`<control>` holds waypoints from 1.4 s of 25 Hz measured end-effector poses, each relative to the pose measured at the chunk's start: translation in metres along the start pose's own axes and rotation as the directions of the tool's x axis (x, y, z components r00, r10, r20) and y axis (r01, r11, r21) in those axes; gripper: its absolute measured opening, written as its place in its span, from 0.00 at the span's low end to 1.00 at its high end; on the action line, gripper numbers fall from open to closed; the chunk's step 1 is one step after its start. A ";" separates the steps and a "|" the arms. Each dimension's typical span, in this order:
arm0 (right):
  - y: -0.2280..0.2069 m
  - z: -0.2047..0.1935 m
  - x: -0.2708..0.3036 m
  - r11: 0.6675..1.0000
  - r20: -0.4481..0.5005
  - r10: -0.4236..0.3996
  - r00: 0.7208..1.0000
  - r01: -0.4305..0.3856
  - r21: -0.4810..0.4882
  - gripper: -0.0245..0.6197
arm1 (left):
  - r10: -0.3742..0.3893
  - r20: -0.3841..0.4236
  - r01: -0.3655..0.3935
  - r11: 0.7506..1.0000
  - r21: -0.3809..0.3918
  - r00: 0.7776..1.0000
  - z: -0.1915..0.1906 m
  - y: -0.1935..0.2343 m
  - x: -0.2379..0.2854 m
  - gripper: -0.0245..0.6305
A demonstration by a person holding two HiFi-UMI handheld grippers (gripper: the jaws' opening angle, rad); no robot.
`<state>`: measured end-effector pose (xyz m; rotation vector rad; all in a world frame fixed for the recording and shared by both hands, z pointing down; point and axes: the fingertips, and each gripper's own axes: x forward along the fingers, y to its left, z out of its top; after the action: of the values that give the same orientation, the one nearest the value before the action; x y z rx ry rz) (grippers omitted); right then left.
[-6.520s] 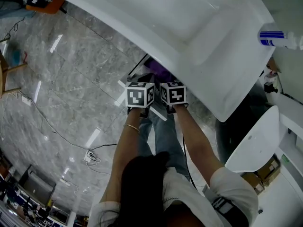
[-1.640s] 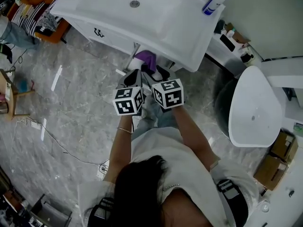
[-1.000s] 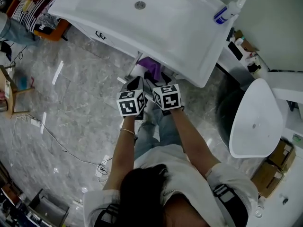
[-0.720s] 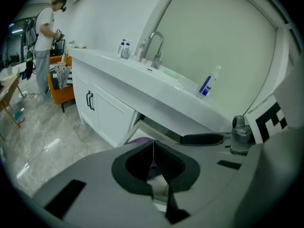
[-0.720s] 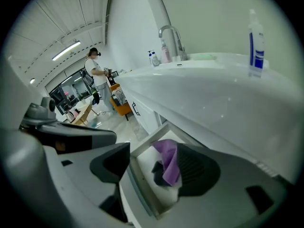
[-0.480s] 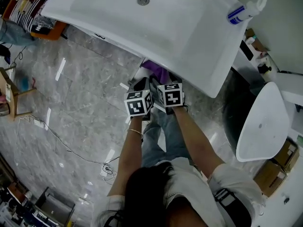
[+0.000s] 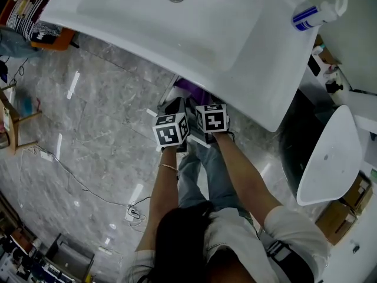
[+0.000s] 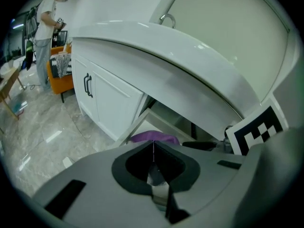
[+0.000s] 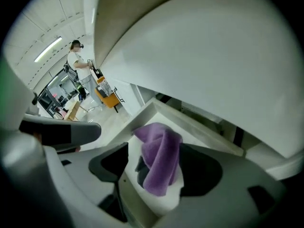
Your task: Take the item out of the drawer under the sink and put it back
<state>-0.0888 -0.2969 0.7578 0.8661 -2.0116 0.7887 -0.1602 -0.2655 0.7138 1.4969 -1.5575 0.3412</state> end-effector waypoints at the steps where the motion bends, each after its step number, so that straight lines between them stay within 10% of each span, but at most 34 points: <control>1: -0.001 0.000 0.004 1.000 -0.001 -0.006 1.000 0.006 -0.003 0.54 | 0.001 -0.004 -0.001 1.000 -0.002 1.000 -0.002 0.002 0.003 0.04; 22: -0.016 -0.022 0.070 0.992 -0.141 -0.063 0.988 0.046 -0.119 0.53 | -0.044 -0.022 0.043 0.998 -0.049 0.999 -0.005 0.011 0.040 0.04; 25: -0.028 -0.023 0.070 0.978 -0.128 -0.143 0.981 0.121 -0.169 0.32 | -0.048 -0.019 0.047 0.997 -0.060 0.999 -0.004 0.013 0.042 0.04; 35: -0.033 -0.023 0.071 0.961 -0.122 -0.204 0.971 0.175 -0.215 0.15 | -0.073 0.000 0.073 0.991 -0.110 0.997 -0.002 0.014 0.039 0.04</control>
<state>-0.0858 -0.3188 0.8367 0.8441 -1.8144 0.5127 -0.1655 -0.2861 0.7495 1.4627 -1.4901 0.2129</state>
